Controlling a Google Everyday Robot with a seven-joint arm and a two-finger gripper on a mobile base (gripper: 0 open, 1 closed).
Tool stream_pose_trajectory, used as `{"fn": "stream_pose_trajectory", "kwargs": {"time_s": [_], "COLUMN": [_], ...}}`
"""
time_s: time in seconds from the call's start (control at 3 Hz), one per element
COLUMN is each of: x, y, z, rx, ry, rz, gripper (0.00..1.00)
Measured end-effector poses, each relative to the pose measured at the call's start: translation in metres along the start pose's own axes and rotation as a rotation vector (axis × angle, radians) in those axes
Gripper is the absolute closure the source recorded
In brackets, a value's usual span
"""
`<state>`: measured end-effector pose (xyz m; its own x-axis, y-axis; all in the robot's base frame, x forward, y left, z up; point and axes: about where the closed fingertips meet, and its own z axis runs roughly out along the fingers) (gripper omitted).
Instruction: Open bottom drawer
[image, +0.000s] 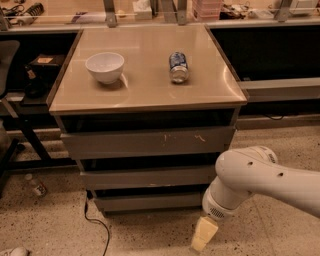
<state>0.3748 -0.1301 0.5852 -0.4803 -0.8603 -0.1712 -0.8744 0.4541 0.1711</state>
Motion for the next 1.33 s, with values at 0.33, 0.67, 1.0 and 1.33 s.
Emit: {"fn": "stream_pose_trajectory", "kwargs": {"time_s": [0.33,0.67,1.0,1.33], "x": [0.0,-0.005,-0.019,-0.019], "y": [0.0,-0.009,-0.056,-0.056], "z": [0.0,0.032,0.114,0.114], "rx": [0.0,-0.033,-0.095,-0.096], "ry": [0.0,-0.039,-0.116,-0.116], "rz": [0.0,-0.014,0.002,0.002], "gripper": [0.0,0.0,0.0,0.0]}}
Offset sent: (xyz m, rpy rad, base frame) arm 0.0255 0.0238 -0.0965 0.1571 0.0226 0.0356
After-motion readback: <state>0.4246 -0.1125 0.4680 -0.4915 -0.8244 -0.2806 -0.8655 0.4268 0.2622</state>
